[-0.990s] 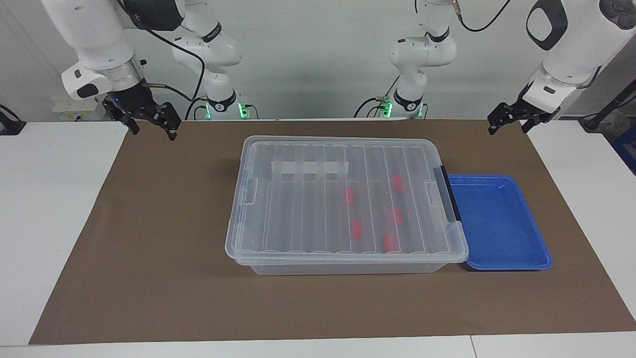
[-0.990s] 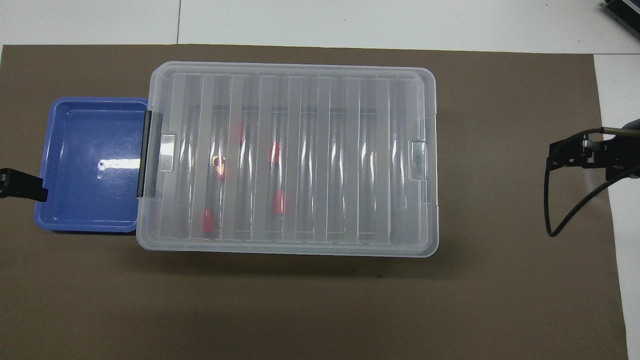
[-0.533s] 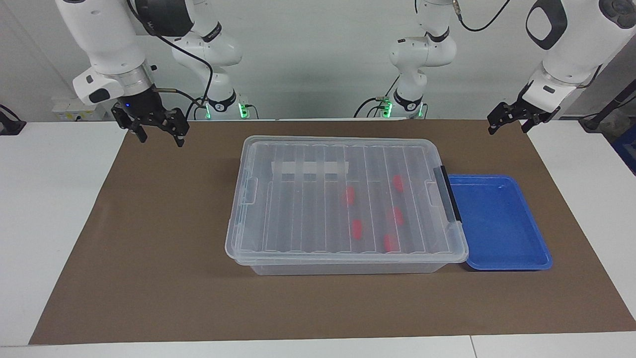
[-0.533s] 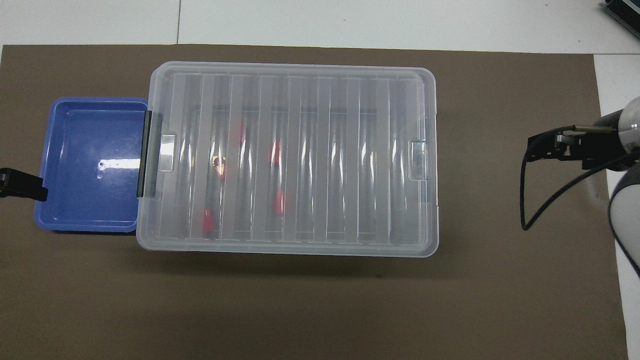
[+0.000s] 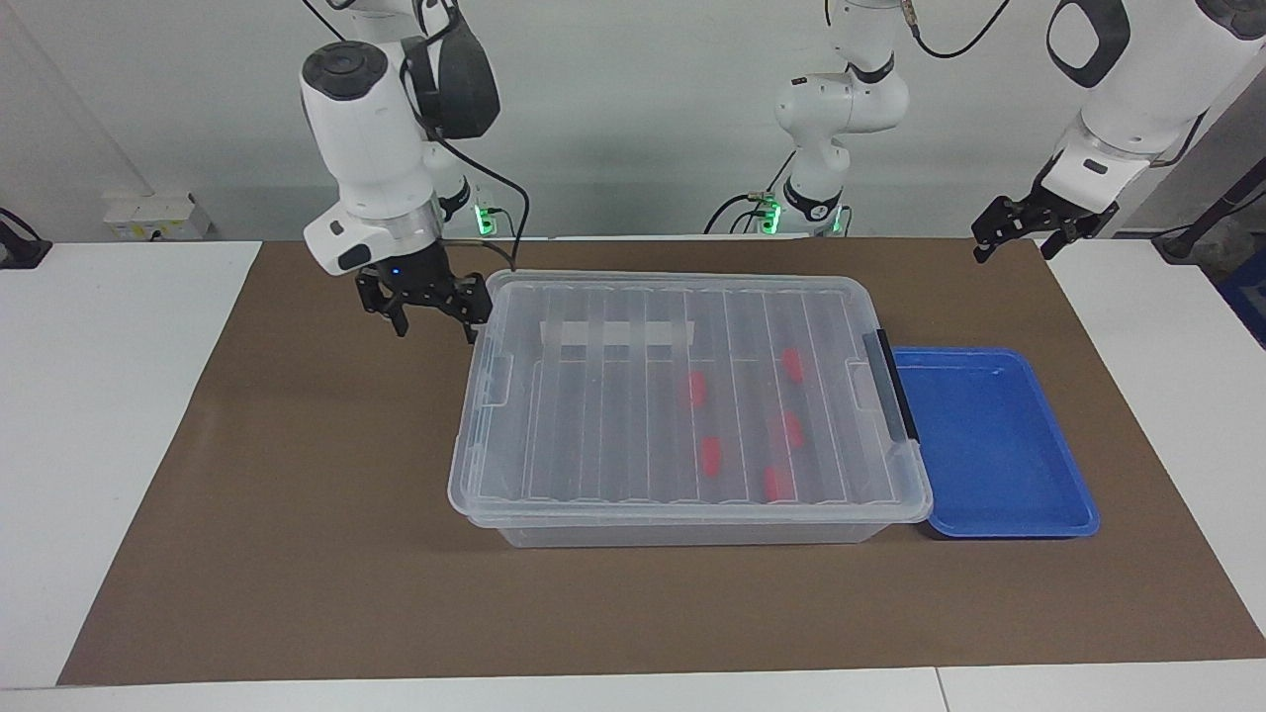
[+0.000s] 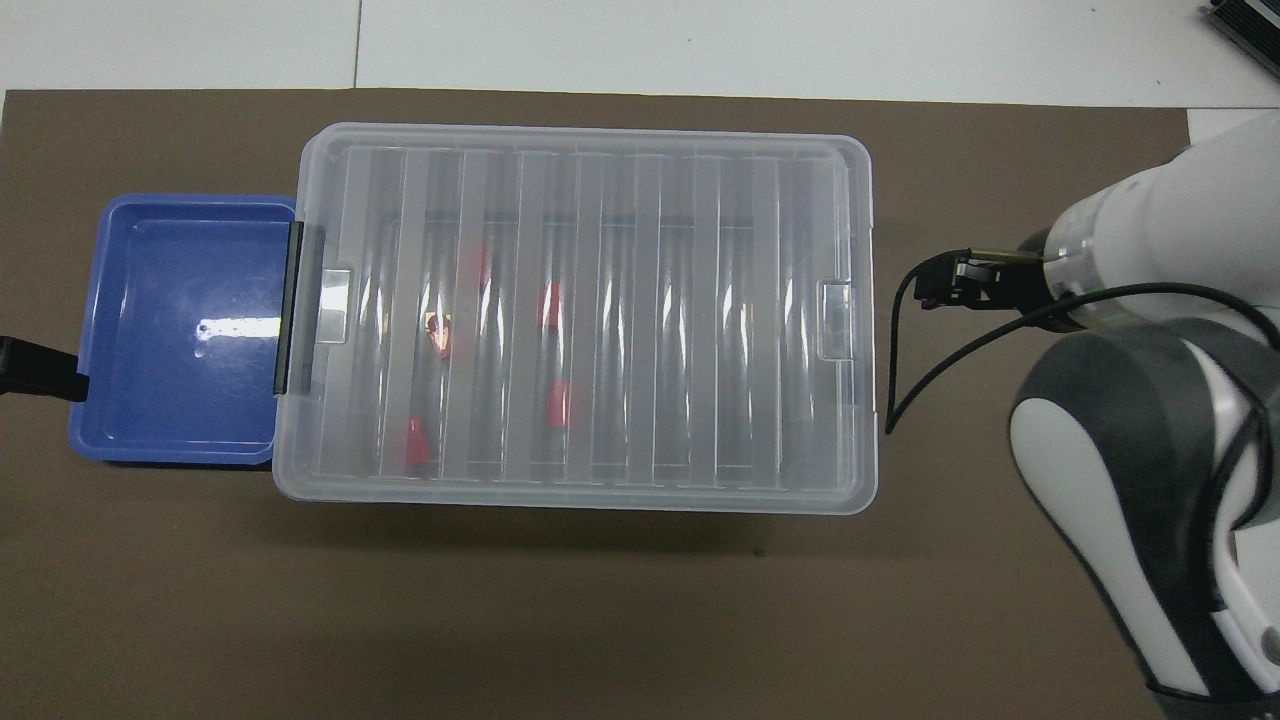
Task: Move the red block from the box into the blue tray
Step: 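Move the right gripper to the edge of the clear lid, then slide the clear lid away from the blue tray with the right gripper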
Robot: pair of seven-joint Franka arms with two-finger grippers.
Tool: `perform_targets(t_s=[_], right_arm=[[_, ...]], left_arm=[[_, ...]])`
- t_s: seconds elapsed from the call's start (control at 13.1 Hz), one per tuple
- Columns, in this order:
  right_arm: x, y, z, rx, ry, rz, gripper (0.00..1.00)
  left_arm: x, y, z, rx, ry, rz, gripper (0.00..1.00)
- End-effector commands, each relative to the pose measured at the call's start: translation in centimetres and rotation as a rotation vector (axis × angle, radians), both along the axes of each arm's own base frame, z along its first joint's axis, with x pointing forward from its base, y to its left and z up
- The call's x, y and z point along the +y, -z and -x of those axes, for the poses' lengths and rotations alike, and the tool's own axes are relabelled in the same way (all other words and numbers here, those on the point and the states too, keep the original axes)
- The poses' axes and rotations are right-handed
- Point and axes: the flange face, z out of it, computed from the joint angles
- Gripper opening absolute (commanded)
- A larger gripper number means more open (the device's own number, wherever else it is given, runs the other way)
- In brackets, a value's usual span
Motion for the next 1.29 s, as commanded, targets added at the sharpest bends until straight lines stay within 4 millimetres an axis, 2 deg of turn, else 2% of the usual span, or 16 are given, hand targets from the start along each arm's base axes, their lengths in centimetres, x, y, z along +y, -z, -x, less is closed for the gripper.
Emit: perform_targets(t_s=[0.0, 0.08, 0.23, 0.46, 0.91, 1.07, 1.22], right_arm=[[1.3, 2.8, 0.5, -0.019, 0.034, -0.016, 0.98], [1.9, 3.6, 1.2, -0.005, 0.022, -0.011, 0.99], [1.4, 5.0, 2.6, 0.028, 0.013, 0.002, 1.00], [0.1, 5.9, 3.8, 0.055, 0.003, 0.021, 0.99], [-7.4, 7.0, 4.5, 0.090, -0.037, 0.034, 0.92], [-9.5, 6.9, 4.3, 0.092, -0.080, 0.036, 0.92], [-12.5, 6.9, 4.0, 0.092, -0.123, 0.038, 0.92]], left_arm=[[-0.2, -0.4, 0.3, -0.013, 0.017, -0.010, 1.00], [-0.3, -0.4, 0.3, -0.014, 0.019, -0.010, 1.00], [-0.4, -0.4, 0.3, -0.011, 0.020, -0.010, 1.00], [-0.1, -0.4, 0.4, -0.007, 0.008, -0.010, 1.00], [0.8, -0.4, 0.5, -0.003, -0.011, -0.009, 1.00], [0.8, -0.4, 0.5, -0.003, -0.011, -0.009, 1.00], [0.8, -0.4, 0.5, -0.003, -0.011, -0.009, 1.00]])
